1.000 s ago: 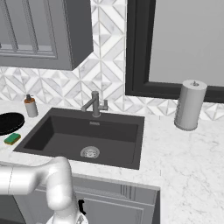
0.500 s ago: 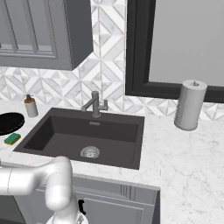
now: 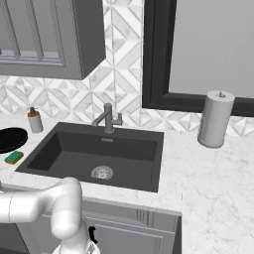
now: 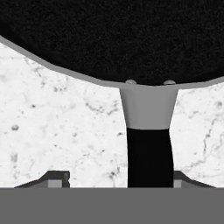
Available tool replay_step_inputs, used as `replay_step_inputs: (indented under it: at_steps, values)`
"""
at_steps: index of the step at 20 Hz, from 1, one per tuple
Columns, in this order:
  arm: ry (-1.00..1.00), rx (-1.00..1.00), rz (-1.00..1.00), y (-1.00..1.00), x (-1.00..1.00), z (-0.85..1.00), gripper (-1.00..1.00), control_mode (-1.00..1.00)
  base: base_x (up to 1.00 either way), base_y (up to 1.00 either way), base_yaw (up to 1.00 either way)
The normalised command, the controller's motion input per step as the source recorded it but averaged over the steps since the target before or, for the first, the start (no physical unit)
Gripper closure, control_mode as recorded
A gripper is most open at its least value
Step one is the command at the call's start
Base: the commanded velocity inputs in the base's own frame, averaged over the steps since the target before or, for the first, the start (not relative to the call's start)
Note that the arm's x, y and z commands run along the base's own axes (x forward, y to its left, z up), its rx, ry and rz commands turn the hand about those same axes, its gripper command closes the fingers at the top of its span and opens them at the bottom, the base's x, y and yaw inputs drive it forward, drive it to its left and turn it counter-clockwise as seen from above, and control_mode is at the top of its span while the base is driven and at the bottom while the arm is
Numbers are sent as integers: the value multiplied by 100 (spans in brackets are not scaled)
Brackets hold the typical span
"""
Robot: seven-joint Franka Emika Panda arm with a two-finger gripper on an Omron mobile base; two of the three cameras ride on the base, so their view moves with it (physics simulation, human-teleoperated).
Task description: Pick the pan and sponge and place them into the sink. Then turn on the water.
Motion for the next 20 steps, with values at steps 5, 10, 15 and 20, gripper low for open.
replay_step_inputs:
  at_steps: [5,10,15,20]
  values:
    - [-4,2,1,-10,0,-43,100,-100,0,0,0]
    - [-7,0,0,-18,0,-30,100,-100,0,0,0]
    - [-17,0,1,-17,0,1,100,-100,0,0,0]
    - [-27,5,0,-29,0,50,100,-100,0,0,0]
